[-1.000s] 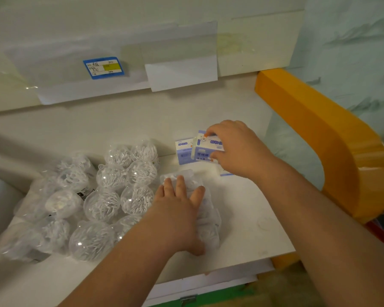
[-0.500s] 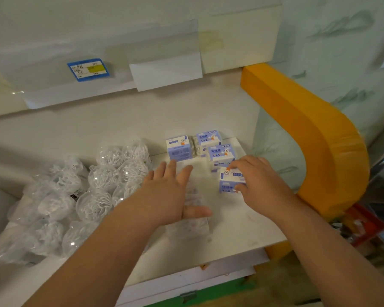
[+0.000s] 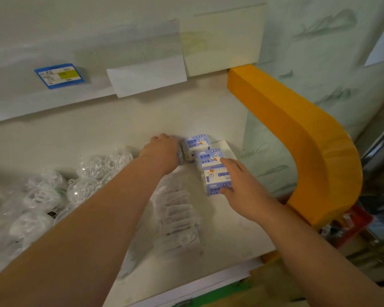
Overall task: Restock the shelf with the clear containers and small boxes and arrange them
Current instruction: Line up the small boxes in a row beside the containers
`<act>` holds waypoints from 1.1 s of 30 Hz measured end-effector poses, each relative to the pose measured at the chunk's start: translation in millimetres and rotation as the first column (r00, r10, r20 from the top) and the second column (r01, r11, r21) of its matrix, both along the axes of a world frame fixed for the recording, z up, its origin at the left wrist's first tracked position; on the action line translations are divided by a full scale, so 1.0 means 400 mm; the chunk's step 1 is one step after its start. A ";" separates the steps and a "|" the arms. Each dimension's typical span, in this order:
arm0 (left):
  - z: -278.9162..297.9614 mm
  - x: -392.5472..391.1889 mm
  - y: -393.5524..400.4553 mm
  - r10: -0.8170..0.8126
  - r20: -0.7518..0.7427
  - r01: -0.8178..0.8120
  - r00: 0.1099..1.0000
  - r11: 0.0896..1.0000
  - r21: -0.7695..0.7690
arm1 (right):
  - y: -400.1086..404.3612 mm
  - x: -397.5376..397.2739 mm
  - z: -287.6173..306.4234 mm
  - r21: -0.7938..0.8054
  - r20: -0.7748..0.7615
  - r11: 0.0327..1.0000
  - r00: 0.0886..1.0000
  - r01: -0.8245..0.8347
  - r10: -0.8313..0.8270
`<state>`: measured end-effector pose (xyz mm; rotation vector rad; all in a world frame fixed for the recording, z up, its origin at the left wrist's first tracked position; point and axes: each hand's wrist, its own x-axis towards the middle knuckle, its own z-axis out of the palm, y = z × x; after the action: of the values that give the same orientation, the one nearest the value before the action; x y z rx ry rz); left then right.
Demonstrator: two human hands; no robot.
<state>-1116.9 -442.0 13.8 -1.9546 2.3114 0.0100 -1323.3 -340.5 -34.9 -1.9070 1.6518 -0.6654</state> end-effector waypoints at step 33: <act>0.097 0.072 0.137 -0.147 -0.304 0.049 0.941 0.950 -0.308 | 0.083 0.017 -0.011 -0.090 -0.087 0.986 0.985 0.138 -0.146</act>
<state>-1088.3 -387.0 52.4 -2.1038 2.7644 -0.0283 -1316.4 -307.5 -39.1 -1.9178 1.8592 -0.7224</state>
